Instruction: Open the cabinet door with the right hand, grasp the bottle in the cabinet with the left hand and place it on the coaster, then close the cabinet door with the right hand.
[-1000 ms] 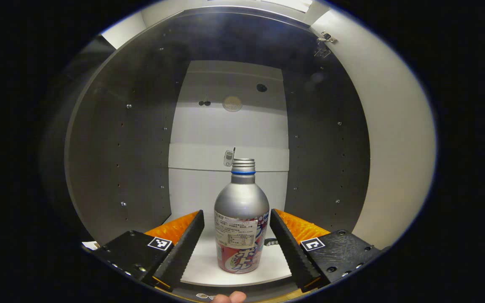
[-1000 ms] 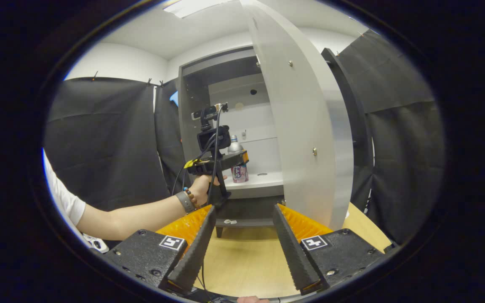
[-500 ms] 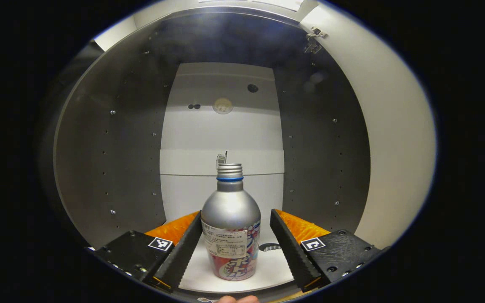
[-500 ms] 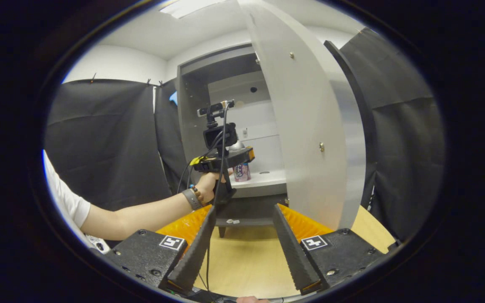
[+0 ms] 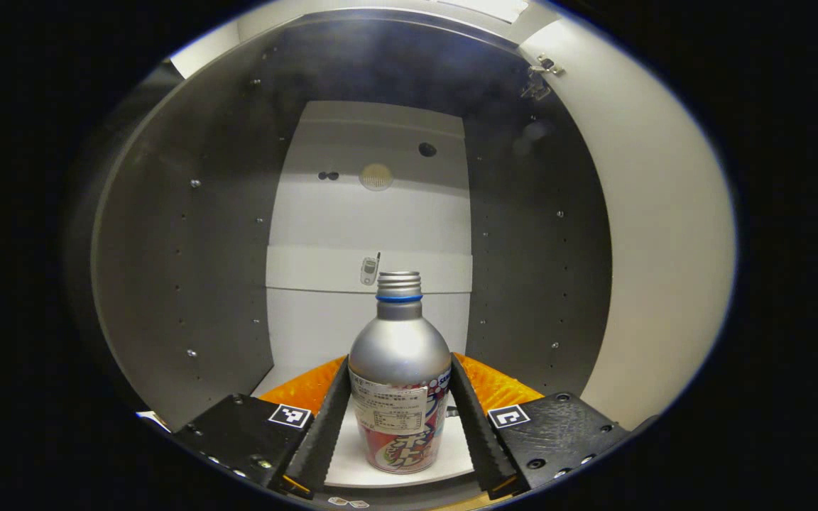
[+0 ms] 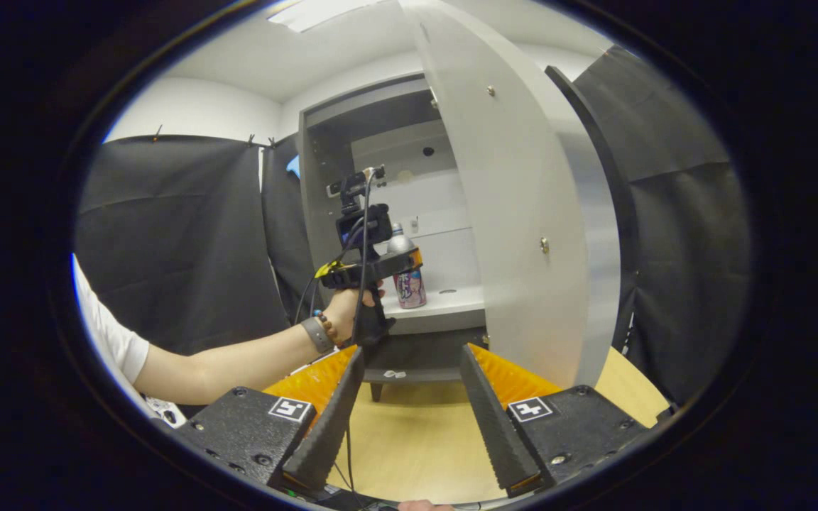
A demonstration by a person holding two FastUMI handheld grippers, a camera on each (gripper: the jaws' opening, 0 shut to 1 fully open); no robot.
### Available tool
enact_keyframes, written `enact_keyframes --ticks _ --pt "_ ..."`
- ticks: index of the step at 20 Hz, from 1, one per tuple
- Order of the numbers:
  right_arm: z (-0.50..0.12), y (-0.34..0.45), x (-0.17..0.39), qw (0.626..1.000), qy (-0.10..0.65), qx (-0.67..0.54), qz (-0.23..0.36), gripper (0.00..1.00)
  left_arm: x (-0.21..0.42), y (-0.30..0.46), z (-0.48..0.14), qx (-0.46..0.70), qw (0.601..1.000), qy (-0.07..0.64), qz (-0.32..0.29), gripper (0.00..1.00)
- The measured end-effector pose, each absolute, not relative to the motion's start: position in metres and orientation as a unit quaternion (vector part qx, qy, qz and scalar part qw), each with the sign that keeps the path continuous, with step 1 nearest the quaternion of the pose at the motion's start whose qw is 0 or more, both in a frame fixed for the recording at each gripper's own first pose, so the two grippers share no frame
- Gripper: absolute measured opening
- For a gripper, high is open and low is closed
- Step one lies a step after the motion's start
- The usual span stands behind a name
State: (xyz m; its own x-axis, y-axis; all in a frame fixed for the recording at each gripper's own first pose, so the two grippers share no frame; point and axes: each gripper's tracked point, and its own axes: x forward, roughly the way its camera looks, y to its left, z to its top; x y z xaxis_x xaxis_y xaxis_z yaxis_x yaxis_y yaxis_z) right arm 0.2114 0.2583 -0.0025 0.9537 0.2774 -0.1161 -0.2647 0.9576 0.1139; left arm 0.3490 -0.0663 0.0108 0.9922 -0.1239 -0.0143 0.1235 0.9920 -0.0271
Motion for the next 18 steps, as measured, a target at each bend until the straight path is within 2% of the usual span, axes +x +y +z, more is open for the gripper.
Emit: enact_keyframes --ticks 9,13,18 --pt "0.002 0.260 0.211 0.985 0.053 0.050 0.156 0.87 0.240 -0.033 0.015 -0.027 0.996 -0.020 -0.079 0.75" --pt "0.003 0.265 0.210 0.983 0.047 0.049 0.170 0.87 0.184 0.010 -0.011 -0.013 0.999 -0.016 -0.045 0.75" --pt "0.011 0.275 0.200 0.981 0.040 0.038 0.185 0.86 0.129 0.062 -0.076 -0.003 1.000 0.003 -0.014 0.75"
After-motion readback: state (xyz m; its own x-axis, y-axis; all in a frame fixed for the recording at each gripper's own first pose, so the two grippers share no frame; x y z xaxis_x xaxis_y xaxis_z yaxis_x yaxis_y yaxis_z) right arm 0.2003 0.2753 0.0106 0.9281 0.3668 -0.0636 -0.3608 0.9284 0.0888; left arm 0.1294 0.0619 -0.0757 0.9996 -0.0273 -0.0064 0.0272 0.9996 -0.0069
